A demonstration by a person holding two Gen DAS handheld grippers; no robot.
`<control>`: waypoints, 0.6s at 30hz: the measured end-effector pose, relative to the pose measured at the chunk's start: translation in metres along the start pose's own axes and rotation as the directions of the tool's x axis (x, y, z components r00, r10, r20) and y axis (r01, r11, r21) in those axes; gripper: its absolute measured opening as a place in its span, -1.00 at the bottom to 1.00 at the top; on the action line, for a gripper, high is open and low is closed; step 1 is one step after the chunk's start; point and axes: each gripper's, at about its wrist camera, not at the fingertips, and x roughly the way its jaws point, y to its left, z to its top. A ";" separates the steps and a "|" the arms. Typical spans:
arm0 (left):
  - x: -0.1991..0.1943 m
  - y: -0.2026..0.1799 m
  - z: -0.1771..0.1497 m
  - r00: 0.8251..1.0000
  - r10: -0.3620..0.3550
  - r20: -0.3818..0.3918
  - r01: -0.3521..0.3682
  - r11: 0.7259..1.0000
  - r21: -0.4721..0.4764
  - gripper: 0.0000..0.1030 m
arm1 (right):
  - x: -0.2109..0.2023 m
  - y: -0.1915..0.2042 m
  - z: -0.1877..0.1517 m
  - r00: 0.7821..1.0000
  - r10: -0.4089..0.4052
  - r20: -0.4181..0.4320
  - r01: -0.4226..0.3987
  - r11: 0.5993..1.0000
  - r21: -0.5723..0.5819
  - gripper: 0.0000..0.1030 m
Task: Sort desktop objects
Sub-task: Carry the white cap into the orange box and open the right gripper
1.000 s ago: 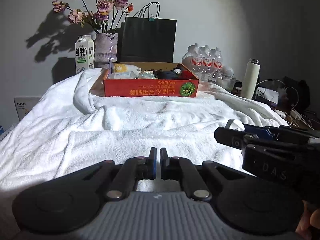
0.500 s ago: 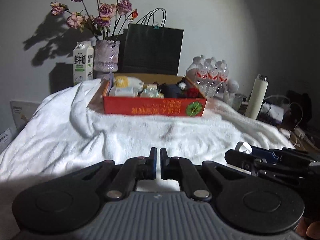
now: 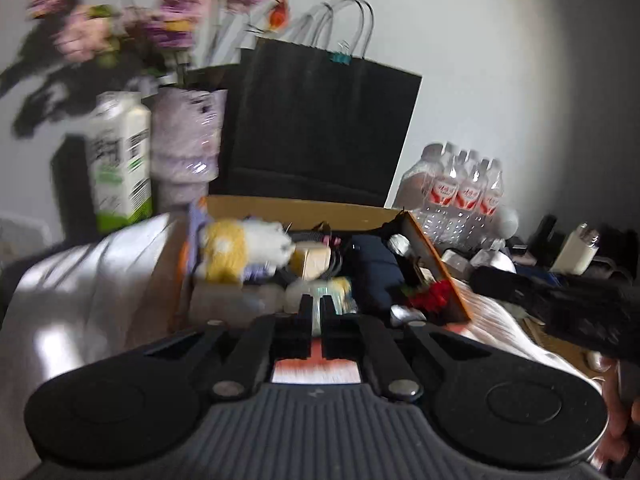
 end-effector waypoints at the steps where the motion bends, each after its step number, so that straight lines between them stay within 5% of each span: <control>1: 0.017 0.003 0.009 1.000 0.014 -0.017 -0.014 1.000 -0.005 -0.91 | 0.020 -0.004 0.011 1.000 -0.005 -0.029 0.005 1.000 -0.004 -0.50; 5: 0.099 0.018 0.039 0.980 0.030 -0.195 -0.039 0.998 -0.044 -0.91 | 0.101 -0.015 0.039 0.985 -0.080 -0.153 0.077 0.997 -0.026 -0.50; 9: 0.159 0.032 0.046 0.948 0.065 -0.311 -0.086 0.995 -0.055 -0.91 | 0.178 -0.025 0.043 0.941 -0.146 -0.304 0.139 0.989 -0.045 -0.50; 15: 0.182 0.038 0.046 0.936 0.087 -0.341 -0.118 0.990 -0.073 -0.91 | 0.234 -0.043 0.029 0.886 -0.191 -0.423 0.196 0.980 -0.032 -0.41; 18: 0.184 0.031 0.049 0.938 0.088 -0.334 -0.110 0.993 -0.048 -0.90 | 0.234 -0.049 0.033 0.895 -0.165 -0.413 0.194 0.981 0.028 -0.21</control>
